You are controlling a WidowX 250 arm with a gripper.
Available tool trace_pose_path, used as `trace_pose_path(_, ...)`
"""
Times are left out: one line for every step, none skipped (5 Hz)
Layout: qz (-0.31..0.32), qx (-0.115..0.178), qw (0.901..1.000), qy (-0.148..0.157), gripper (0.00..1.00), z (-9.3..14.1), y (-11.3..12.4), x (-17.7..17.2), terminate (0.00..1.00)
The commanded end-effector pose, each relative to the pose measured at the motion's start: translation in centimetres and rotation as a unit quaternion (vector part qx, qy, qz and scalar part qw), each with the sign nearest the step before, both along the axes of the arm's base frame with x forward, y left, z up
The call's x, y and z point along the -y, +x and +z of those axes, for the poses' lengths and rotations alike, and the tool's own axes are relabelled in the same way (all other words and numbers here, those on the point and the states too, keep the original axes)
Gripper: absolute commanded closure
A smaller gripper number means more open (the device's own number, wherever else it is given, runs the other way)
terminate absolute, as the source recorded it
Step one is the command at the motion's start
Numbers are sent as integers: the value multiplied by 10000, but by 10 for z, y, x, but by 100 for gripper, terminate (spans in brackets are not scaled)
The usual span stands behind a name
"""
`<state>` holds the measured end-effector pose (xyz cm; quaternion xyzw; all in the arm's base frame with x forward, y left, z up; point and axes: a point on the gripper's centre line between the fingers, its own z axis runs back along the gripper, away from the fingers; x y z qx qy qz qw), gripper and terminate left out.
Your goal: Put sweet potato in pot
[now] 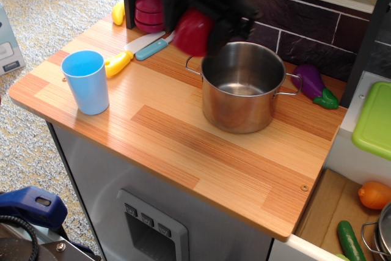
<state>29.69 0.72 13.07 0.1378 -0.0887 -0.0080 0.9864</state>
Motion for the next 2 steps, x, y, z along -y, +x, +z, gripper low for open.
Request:
trace_pose_path(-281, 375, 9984, -309, 0, 14, 27, 13, 0)
trace_pose_path(-374, 750, 9952, -497, 0, 8, 26, 24, 0)
